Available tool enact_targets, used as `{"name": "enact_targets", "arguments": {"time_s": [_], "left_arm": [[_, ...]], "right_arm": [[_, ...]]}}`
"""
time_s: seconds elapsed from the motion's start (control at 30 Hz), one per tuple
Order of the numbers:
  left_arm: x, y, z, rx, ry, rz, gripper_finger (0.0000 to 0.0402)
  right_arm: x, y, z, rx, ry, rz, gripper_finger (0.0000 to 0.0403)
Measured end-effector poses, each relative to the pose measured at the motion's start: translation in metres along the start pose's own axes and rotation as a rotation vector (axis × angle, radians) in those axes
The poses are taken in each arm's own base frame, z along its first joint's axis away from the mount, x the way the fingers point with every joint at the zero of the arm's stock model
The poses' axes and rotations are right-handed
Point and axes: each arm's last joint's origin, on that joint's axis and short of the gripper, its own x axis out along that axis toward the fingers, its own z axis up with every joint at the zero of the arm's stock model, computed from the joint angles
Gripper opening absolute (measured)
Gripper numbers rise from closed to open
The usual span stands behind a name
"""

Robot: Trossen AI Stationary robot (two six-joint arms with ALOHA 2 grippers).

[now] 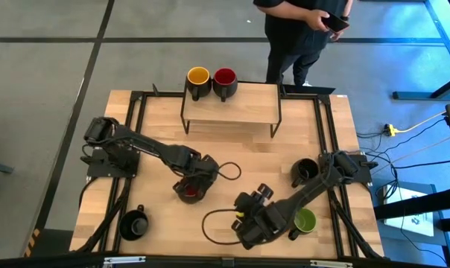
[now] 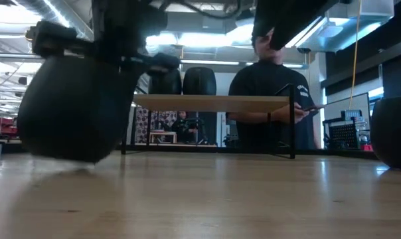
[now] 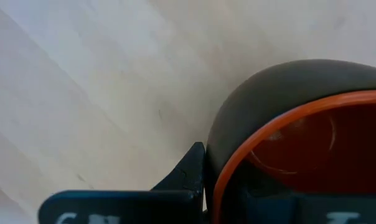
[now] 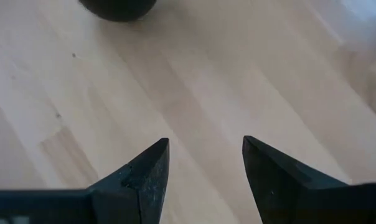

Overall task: Place coffee mugs
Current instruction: Put the orange mug on the shelf

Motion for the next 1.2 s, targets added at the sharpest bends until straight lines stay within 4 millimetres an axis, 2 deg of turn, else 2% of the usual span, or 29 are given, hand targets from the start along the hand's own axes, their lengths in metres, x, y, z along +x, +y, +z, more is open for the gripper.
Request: {"name": "enact_targets", "arguments": {"time_s": [0.27, 0.63, 0.7, 0.8, 0.97, 1.1, 1.2], "left_arm": [[0.001, -0.012, 0.011, 0.034, 0.001, 0.050, 0.0020], [0.000, -0.024, 0.019, 0.069, 0.001, 0.088, 0.0084], [-0.006, -0.026, 0.021, 0.079, 0.022, 0.128, 0.0093], [-0.021, -0.025, 0.029, 0.052, 0.026, 0.189, 0.0099], [-0.060, -0.024, 0.038, -0.047, -0.066, 0.159, 0.0100], [-0.097, -0.025, 0.036, -0.192, -0.201, 0.154, 0.0100], [-0.122, -0.034, 0.024, -0.346, -0.259, 0.145, 0.0100]], "right_arm": [[-0.004, 0.003, -0.005, 0.018, -0.029, 0.002, 0.0191], [-0.003, 0.003, -0.005, 0.007, -0.048, -0.003, 0.0191], [-0.003, 0.003, -0.004, -0.011, -0.046, -0.001, 0.0191], [-0.002, 0.002, -0.002, -0.047, -0.032, 0.001, 0.0191], [0.002, 0.001, 0.002, -0.094, -0.010, 0.008, 0.0191], [0.005, 0.002, 0.007, -0.146, -0.002, 0.029, 0.0191], [0.007, 0.002, 0.011, -0.236, -0.006, 0.047, 0.0191]]}}
